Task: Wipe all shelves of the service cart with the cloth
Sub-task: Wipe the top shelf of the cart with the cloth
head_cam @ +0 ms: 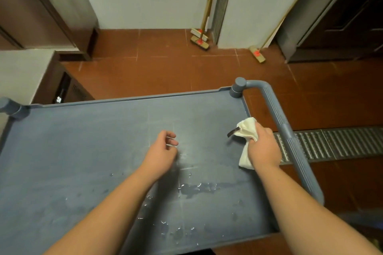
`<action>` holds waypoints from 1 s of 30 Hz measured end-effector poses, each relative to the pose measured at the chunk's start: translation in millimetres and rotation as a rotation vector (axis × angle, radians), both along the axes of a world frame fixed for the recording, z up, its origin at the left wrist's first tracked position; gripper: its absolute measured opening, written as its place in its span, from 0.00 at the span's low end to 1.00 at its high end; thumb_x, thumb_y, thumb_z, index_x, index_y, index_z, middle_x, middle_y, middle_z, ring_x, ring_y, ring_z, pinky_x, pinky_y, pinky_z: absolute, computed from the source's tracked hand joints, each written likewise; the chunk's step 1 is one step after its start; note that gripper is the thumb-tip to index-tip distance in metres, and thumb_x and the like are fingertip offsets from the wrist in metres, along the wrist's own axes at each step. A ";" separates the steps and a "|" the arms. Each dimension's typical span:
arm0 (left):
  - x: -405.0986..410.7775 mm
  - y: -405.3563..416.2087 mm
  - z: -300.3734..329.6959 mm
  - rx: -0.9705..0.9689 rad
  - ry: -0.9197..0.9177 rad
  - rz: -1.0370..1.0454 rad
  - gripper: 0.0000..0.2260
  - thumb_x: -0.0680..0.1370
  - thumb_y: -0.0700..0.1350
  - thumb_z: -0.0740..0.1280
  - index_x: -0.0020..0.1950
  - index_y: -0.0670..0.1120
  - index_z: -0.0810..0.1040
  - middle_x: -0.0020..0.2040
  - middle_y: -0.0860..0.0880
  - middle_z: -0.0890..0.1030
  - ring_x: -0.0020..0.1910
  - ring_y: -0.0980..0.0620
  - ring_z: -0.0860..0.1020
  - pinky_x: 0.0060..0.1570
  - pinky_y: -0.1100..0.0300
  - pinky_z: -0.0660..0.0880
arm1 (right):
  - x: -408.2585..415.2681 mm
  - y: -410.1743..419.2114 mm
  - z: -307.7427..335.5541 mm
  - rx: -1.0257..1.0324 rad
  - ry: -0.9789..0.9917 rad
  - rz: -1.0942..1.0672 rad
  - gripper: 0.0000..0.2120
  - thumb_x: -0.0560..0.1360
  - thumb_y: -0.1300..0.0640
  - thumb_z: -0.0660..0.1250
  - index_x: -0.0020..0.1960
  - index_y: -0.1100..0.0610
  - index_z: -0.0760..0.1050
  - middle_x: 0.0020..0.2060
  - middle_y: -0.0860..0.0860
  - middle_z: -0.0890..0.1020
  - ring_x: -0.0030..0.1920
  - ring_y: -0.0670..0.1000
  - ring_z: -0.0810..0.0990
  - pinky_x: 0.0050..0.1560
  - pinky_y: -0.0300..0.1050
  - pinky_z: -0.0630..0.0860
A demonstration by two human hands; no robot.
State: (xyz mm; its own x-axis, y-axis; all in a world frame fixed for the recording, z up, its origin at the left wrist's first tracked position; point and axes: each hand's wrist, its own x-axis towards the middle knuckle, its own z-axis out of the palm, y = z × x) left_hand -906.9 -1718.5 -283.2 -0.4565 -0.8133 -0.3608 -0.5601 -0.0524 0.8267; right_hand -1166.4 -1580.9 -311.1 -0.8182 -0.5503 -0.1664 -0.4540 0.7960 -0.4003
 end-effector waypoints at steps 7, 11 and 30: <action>49.9 -15.2 4.9 -0.001 -0.001 0.066 0.13 0.76 0.33 0.61 0.56 0.48 0.71 0.50 0.49 0.79 0.42 0.48 0.78 0.40 0.64 0.73 | 49.7 -25.0 -10.7 -0.135 -0.198 -0.042 0.28 0.75 0.61 0.62 0.72 0.43 0.68 0.55 0.56 0.75 0.50 0.59 0.77 0.49 0.46 0.68; 124.7 -31.5 5.1 -0.004 -0.008 0.166 0.13 0.76 0.33 0.61 0.56 0.47 0.71 0.49 0.50 0.79 0.45 0.45 0.78 0.41 0.63 0.72 | 116.3 -60.4 -18.0 -0.184 -0.291 -0.011 0.29 0.74 0.61 0.60 0.74 0.44 0.68 0.56 0.54 0.76 0.57 0.59 0.76 0.51 0.45 0.68; 507.8 -101.2 20.3 0.141 0.067 0.426 0.15 0.75 0.35 0.61 0.51 0.55 0.72 0.48 0.51 0.81 0.44 0.49 0.81 0.38 0.65 0.76 | 584.8 -287.9 -28.5 -0.215 -0.379 0.371 0.31 0.76 0.61 0.63 0.78 0.50 0.63 0.65 0.57 0.74 0.63 0.61 0.74 0.62 0.49 0.70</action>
State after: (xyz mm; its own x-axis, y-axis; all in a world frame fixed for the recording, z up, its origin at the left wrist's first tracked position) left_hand -399.1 -1819.7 -262.9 -0.1181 -0.8785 -0.4629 -0.4093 -0.3816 0.8287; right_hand -581.6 -1868.8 -339.6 -0.4687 -0.8434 -0.2628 -0.4806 0.4931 -0.7252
